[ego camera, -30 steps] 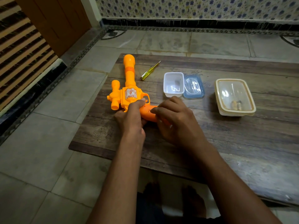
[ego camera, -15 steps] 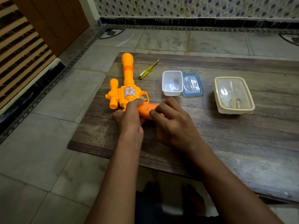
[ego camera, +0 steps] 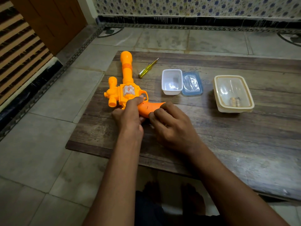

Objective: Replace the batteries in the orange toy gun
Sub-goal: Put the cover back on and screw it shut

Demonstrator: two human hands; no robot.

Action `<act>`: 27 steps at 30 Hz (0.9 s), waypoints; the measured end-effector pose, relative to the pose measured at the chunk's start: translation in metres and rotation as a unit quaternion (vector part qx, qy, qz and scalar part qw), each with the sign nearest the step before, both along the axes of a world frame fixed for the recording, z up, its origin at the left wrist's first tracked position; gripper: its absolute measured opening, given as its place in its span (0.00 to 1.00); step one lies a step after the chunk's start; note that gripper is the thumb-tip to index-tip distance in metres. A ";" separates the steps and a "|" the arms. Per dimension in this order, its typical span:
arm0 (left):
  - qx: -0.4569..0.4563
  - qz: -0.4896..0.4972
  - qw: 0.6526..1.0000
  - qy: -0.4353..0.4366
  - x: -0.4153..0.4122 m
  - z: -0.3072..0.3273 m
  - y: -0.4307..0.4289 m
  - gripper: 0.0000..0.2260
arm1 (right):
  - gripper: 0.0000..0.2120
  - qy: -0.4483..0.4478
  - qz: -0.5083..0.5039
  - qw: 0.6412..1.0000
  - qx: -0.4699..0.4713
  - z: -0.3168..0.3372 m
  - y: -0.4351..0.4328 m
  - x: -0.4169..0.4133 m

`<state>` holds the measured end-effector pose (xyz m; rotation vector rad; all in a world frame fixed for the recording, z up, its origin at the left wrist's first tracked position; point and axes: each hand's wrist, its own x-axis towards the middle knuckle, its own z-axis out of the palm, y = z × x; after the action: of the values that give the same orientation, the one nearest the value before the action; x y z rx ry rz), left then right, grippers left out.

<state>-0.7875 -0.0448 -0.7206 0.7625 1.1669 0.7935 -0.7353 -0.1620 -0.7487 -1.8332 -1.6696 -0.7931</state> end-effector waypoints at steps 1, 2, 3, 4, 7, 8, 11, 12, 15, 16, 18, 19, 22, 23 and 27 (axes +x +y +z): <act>-0.003 0.000 1.000 -0.006 0.000 0.001 0.000 0.11 | 0.07 -0.006 -0.004 1.000 -0.003 0.000 -0.001 0.000; -0.007 0.000 1.000 -0.013 0.000 0.002 -0.001 0.11 | 0.08 -0.013 -0.009 1.000 -0.005 0.001 -0.001 0.000; -0.011 0.002 1.000 -0.018 0.000 0.002 -0.001 0.12 | 0.08 -0.019 -0.014 1.000 -0.006 0.002 -0.002 0.000; -0.012 0.003 1.000 -0.021 0.000 0.003 -0.001 0.13 | 0.08 -0.025 -0.017 1.000 -0.005 0.003 -0.002 -0.001; -0.021 0.003 0.999 -0.025 0.001 0.000 0.001 0.13 | 0.09 -0.035 -0.017 0.999 -0.002 0.003 -0.002 -0.002; -0.026 0.000 0.999 -0.026 0.002 0.000 0.001 0.13 | 0.09 -0.036 -0.017 0.999 -0.001 0.003 -0.002 -0.002; -0.035 -0.013 0.999 -0.028 0.002 -0.003 0.003 0.12 | 0.08 -0.033 -0.020 0.999 0.003 0.001 -0.002 0.000; -0.036 -0.014 0.999 -0.027 0.002 -0.004 0.004 0.13 | 0.08 -0.034 -0.020 0.999 0.004 0.001 -0.002 0.001; -0.038 -0.011 0.999 -0.027 0.002 -0.004 0.005 0.14 | 0.08 -0.016 -0.013 1.000 0.000 -0.001 -0.003 0.002; -0.039 -0.014 0.999 -0.031 0.002 -0.005 0.005 0.15 | 0.08 0.009 -0.012 1.000 0.002 -0.001 -0.004 0.002; -0.038 -0.019 0.999 -0.034 0.002 -0.006 0.005 0.15 | 0.07 0.077 -0.015 0.997 0.011 -0.001 -0.005 0.004; -0.036 -0.016 0.999 -0.035 0.002 -0.006 0.005 0.16 | 0.06 0.105 -0.018 0.994 0.014 0.000 -0.006 0.005; -0.029 -0.008 0.999 -0.037 0.002 -0.004 0.004 0.18 | 0.07 0.158 -0.024 0.987 0.024 -0.002 -0.007 0.008; -0.024 -0.003 0.999 -0.038 0.001 -0.003 0.003 0.16 | 0.08 0.167 -0.027 0.985 0.027 -0.002 -0.007 0.008; -0.022 -0.001 0.998 -0.053 0.001 0.001 0.001 0.15 | 0.10 0.176 -0.034 0.983 0.025 -0.003 -0.007 0.013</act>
<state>-0.7869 -0.0438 -0.7194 0.6768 1.0852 0.7946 -0.7223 -0.1693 -0.7513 -1.8757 -1.3564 -0.4964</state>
